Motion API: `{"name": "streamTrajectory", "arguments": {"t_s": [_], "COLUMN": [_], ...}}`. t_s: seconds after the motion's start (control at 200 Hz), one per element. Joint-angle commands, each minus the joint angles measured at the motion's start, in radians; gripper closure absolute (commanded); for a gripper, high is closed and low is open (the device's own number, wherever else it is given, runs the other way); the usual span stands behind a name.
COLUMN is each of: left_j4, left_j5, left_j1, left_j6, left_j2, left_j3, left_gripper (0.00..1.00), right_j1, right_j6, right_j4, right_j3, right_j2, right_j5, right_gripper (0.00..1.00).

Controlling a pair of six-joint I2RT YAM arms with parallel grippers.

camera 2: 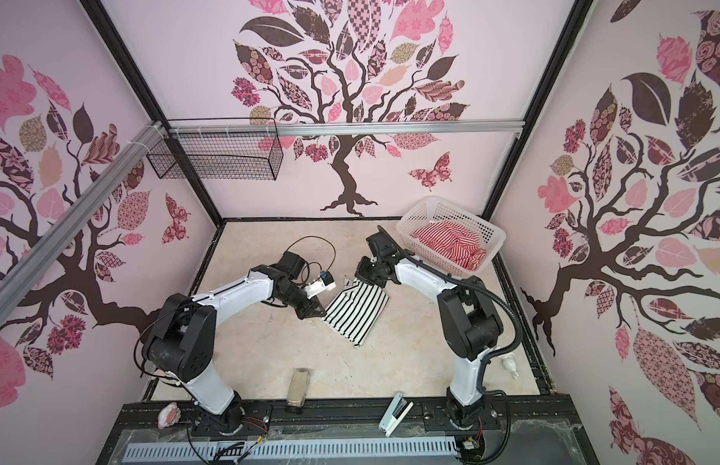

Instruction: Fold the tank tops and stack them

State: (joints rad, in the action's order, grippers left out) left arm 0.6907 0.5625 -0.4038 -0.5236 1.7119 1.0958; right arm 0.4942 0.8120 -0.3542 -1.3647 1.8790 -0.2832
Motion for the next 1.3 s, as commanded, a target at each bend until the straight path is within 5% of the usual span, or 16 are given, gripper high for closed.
{"name": "streamTrajectory", "arguments": {"t_s": [0.0, 0.165, 0.305, 0.435, 0.555, 0.69, 0.795, 1.071, 1.296], "left_j4": [-0.064, -0.069, -0.048, -0.107, -0.157, -0.199, -0.201, -0.103, -0.037], "left_j5": [-0.060, -0.127, -0.166, -0.243, -0.304, -0.399, -0.373, -0.118, -0.134], "left_j1": [0.025, 0.030, 0.030, 0.043, 0.049, 0.049, 0.049, 0.035, -0.006], "left_j6": [0.010, 0.022, 0.034, 0.094, 0.111, 0.144, 0.166, 0.157, 0.126], "left_j2": [0.017, 0.059, 0.109, 0.092, 0.055, 0.036, 0.001, 0.004, 0.107], "left_j3": [-0.025, -0.017, 0.017, 0.004, -0.024, -0.030, -0.028, 0.019, 0.066], "left_gripper": [0.87, 0.87, 0.84, 0.82, 0.77, 0.75, 0.75, 0.75, 0.77], "right_j1": [-0.004, -0.005, -0.004, -0.004, 0.005, 0.036, 0.046, 0.048, 0.049], "right_j6": [-0.016, -0.017, -0.058, -0.077, -0.077, -0.084, -0.078, -0.076, -0.091], "right_j4": [0.001, -0.002, -0.019, 0.020, 0.053, 0.048, 0.047, 0.012, -0.007], "right_j3": [-0.071, -0.122, -0.181, -0.147, -0.059, -0.028, -0.034, -0.114, -0.114], "right_j2": [0.063, 0.130, 0.146, 0.074, 0.002, 0.005, 0.049, 0.154, 0.161], "right_j5": [-0.024, -0.028, -0.030, -0.016, -0.007, -0.002, -0.007, -0.004, 0.010], "right_gripper": [0.99, 0.95, 0.54, 0.46, 0.57, 0.80, 0.96, 1.00, 1.00]}}
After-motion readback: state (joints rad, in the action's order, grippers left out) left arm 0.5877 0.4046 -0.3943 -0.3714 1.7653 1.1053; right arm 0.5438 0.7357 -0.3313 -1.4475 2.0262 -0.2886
